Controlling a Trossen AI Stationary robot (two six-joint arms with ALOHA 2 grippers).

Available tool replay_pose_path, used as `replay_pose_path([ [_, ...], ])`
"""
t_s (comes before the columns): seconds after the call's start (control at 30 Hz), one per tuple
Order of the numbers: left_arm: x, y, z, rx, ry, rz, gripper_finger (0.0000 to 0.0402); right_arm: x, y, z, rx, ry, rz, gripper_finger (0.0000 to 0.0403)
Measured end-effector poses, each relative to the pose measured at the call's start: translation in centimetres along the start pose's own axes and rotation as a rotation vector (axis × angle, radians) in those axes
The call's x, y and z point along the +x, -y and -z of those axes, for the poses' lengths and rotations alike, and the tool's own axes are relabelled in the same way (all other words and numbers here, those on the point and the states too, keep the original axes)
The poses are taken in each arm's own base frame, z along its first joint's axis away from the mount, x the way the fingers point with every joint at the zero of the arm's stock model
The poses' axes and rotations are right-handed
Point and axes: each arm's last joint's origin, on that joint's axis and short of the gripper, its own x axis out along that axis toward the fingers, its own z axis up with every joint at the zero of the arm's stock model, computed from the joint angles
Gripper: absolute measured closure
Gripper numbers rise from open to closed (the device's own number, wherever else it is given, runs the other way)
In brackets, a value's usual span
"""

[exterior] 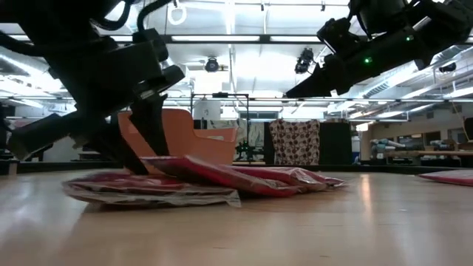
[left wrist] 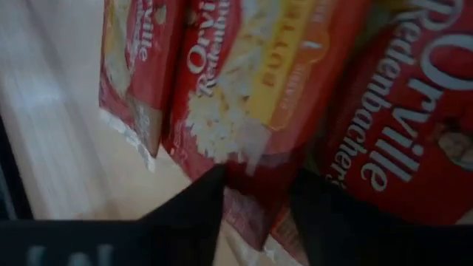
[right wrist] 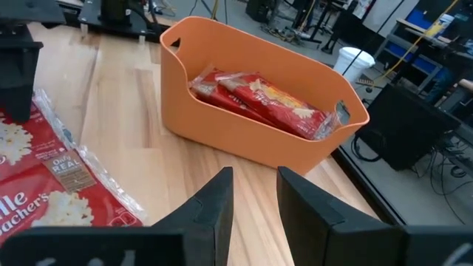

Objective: Sort popcorn bags into baskets
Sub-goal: Put the red popcorn bag into the orange bin

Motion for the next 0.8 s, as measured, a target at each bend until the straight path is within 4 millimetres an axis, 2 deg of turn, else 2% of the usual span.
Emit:
replay_pose_path([
  [0.23, -0.4, -2.5, -0.8, -0.157, -0.034, 0.056, 0.0379, 0.0, 0.0, 0.0, -0.001, -0.003, -0.001, 0.0293],
  [0.37, -1.7, -4.9, -2.0, -0.157, -0.077, 0.172, 0.0377, 0.0, 0.0, 0.0, -0.001, -0.003, -0.001, 0.0293],
  [0.5, -3.8, -8.7, -3.2, -0.229, -0.106, 0.365, 0.0368, 0.0, 0.0, 0.0, -0.002, -0.003, -0.001, 0.0293],
  [0.63, -6.1, -13.8, -3.4, -0.440, -0.139, 0.471, 0.0375, 0.0, 0.0, 0.0, -0.002, -0.004, -0.001, 0.0293],
  [0.8, -8.2, -20.0, -2.2, -0.814, -0.199, 0.421, 0.0375, 0.0, 0.0, 0.0, -0.002, -0.004, -0.001, 0.0293],
])
